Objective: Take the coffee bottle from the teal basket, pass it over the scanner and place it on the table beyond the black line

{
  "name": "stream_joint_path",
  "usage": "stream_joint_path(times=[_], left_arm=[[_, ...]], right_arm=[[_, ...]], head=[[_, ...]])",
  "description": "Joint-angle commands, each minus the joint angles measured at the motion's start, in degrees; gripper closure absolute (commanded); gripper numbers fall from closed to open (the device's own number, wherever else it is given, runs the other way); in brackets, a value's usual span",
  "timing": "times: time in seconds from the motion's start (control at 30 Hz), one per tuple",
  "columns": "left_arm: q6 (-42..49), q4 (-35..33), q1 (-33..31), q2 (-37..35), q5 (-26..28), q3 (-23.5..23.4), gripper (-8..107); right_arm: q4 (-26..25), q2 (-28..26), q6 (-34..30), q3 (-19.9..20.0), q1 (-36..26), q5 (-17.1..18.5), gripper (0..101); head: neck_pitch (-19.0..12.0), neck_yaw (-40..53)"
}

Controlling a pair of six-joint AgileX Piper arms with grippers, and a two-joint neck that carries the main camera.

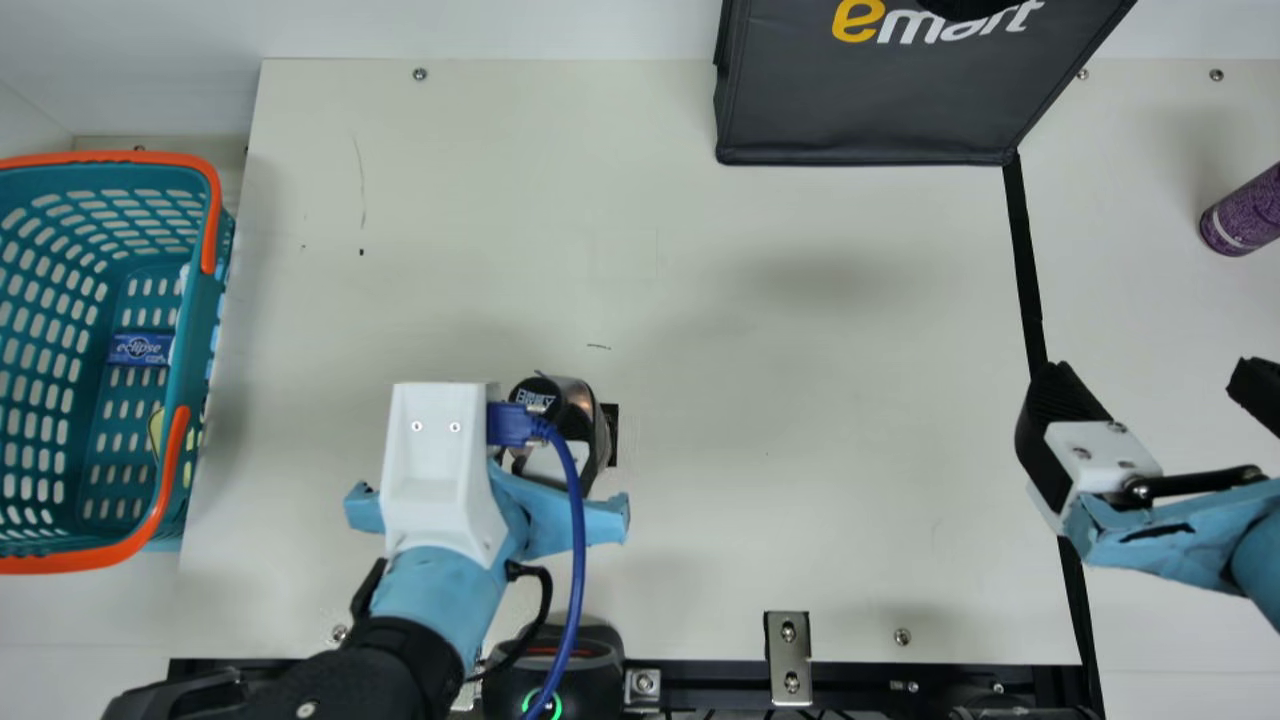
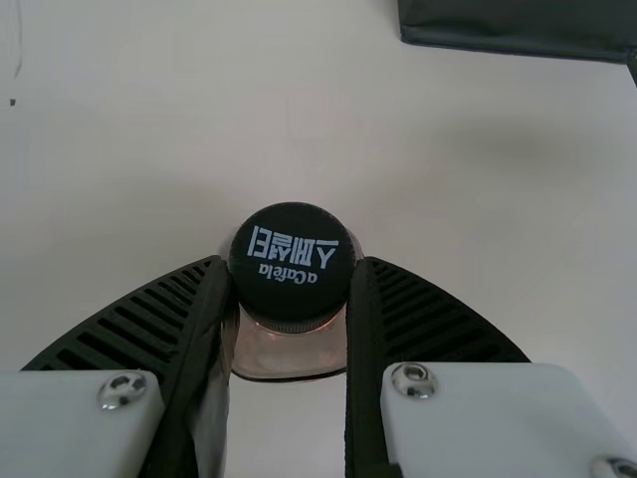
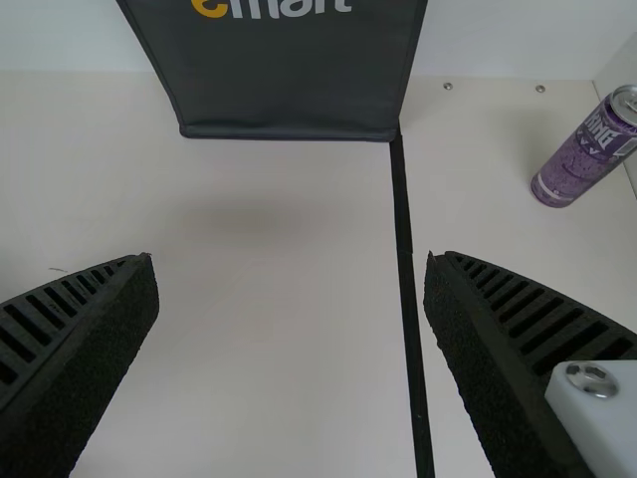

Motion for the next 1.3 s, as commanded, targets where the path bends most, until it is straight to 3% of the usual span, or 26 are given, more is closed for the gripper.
stream_joint_path(times=[0.0, 0.23, 0.57, 0.93, 1.27], left_arm=[[3.0, -1.3, 0.0, -0.9, 0.5, -0.5, 107], [11.1, -5.6, 0.6, -4.2, 1.4, -2.3, 107], [25.1, -11.1, 3.0, -9.2, -1.3, -2.7, 107], [47.5, -20.7, 8.5, -15.0, -7.5, 0.3, 107], [69.8, -34.3, 16.0, -17.0, -11.4, 1.4, 107]], right_arm=[[0.0, 0.0, 0.0, 0.0, 0.0, 0.0, 6], [0.0, 0.0, 0.0, 0.0, 0.0, 0.0, 6], [0.0, 0.0, 0.0, 0.0, 0.0, 0.0, 6], [0.0, 0.0, 0.0, 0.0, 0.0, 0.0, 6], [0.0, 0.0, 0.0, 0.0, 0.0, 0.0, 6]], head=[[-1.7, 0.1], [-1.7, 0.1], [-1.7, 0.1], [-1.7, 0.1], [-1.7, 0.1]])
